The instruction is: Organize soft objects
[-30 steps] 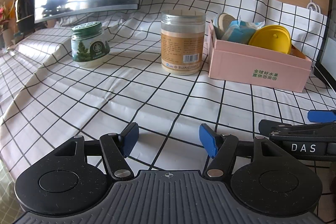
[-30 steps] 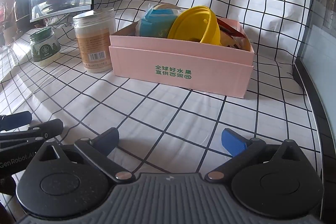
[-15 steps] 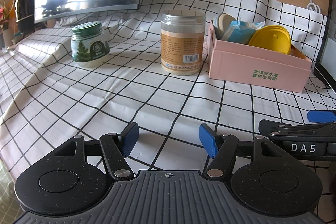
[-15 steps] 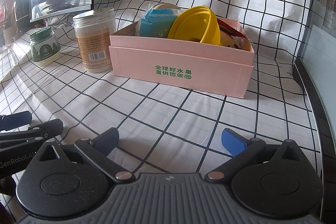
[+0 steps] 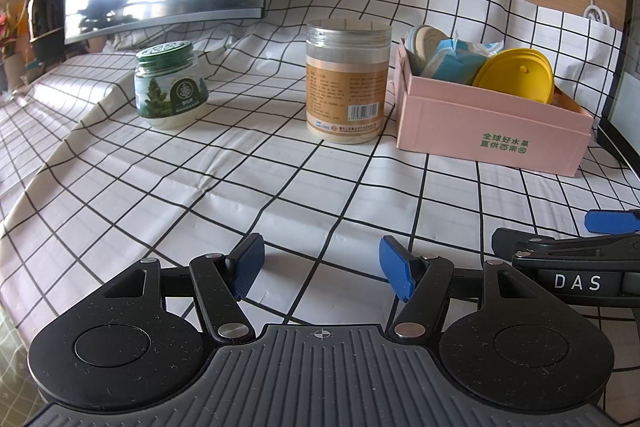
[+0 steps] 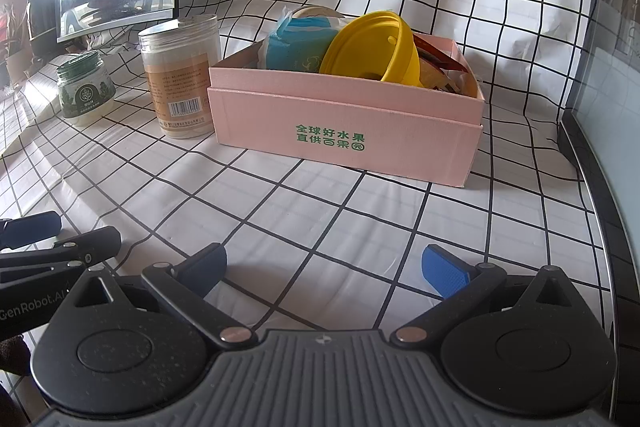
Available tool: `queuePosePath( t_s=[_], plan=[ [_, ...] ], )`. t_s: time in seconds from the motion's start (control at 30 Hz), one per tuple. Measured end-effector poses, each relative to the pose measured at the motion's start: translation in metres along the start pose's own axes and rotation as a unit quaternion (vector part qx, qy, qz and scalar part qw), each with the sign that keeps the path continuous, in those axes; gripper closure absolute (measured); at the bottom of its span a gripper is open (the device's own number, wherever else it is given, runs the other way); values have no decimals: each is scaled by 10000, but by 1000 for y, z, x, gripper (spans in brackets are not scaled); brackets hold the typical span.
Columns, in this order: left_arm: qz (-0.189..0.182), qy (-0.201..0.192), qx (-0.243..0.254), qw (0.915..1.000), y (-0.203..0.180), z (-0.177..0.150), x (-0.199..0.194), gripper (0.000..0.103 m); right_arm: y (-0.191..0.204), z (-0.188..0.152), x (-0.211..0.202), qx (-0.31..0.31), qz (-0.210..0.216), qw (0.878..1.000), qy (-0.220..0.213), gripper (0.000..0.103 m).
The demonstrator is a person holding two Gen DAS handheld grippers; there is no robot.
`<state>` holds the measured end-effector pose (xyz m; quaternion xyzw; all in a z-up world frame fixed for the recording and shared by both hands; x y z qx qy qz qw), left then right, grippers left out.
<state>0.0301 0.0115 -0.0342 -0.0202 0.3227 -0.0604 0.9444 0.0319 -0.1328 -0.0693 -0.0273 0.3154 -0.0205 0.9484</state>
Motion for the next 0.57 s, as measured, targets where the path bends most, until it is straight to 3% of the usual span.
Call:
queuePosePath(
  t_s=[0.57],
  plan=[
    [-54,9,35,10000,-2,1,0,34,0,0,0,0,0,10000,0,0]
  ],
)
Point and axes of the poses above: each gripper's, at about its wrist camera, not at the fingertips, and x roughly the way its jaws point, y to its left, z to its top, the point moved 6 cm from there along x, roughly the way its jaws point, and after that the axes turned 7 degrees about -z, right-handed, at the moved point
